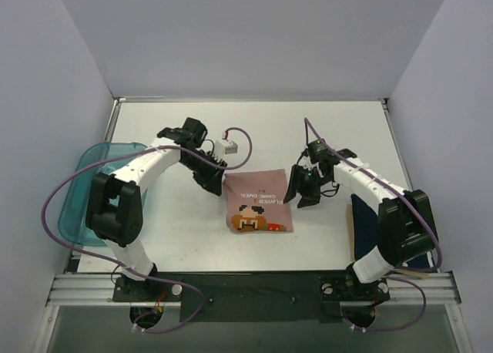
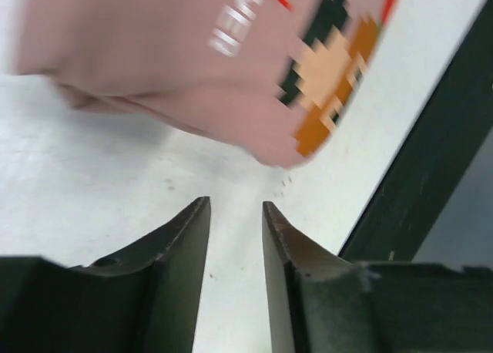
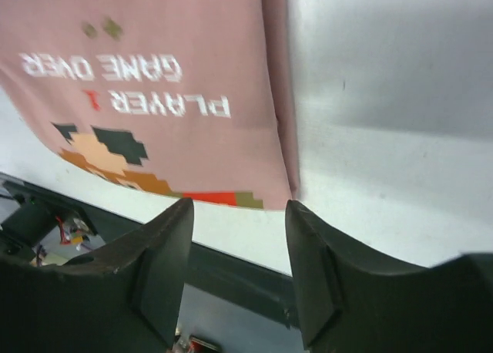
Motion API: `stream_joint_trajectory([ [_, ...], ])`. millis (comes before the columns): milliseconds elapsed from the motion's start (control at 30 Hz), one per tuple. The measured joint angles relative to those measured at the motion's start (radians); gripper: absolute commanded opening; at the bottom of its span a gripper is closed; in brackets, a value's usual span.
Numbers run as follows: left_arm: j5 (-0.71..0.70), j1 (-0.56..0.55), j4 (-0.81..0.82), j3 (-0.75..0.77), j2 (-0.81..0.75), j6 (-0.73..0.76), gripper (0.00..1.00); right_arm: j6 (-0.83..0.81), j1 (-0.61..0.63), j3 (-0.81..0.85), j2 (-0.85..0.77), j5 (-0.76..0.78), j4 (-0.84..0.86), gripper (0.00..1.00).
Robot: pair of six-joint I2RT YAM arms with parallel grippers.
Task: Fold and stack the t-shirts
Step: Smooth out wrinkles on the folded tshirt, then put the neatly folded tshirt into the corner of the board with the right arm
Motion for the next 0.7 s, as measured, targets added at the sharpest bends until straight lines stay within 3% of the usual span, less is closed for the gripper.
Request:
stream_joint_trajectory([
  [133, -0.025, 0.061, 0.143, 0.005, -0.005, -0.224, 0.62, 0.000, -0.011, 0.095, 0.051, 0.026, 0.008, 0.57],
  [400, 0.005, 0.024, 0.338, -0.054, 0.094, -0.540, 0.59, 0.015, -0.014, 0.122, 0.272, 0.000, 0.109, 0.55],
  [467, -0.002, 0.014, 0.354, -0.065, 0.132, -0.570, 0.49, 0.027, -0.015, 0.117, 0.279, -0.036, 0.138, 0.44],
  [500, -0.004, 0.010, 0.359, -0.069, 0.149, -0.581, 0.31, 0.034, -0.015, 0.111, 0.279, -0.047, 0.159, 0.35],
  [533, -0.008, 0.006, 0.360, -0.071, 0.168, -0.589, 0.20, 0.043, -0.015, 0.101, 0.280, -0.058, 0.186, 0.31],
  [567, -0.013, 0.003, 0.360, -0.071, 0.187, -0.595, 0.00, 0.053, -0.015, 0.091, 0.282, -0.069, 0.209, 0.24],
  [700, -0.020, 0.002, 0.362, -0.070, 0.234, -0.604, 0.00, 0.083, -0.023, 0.067, 0.299, -0.112, 0.269, 0.08],
])
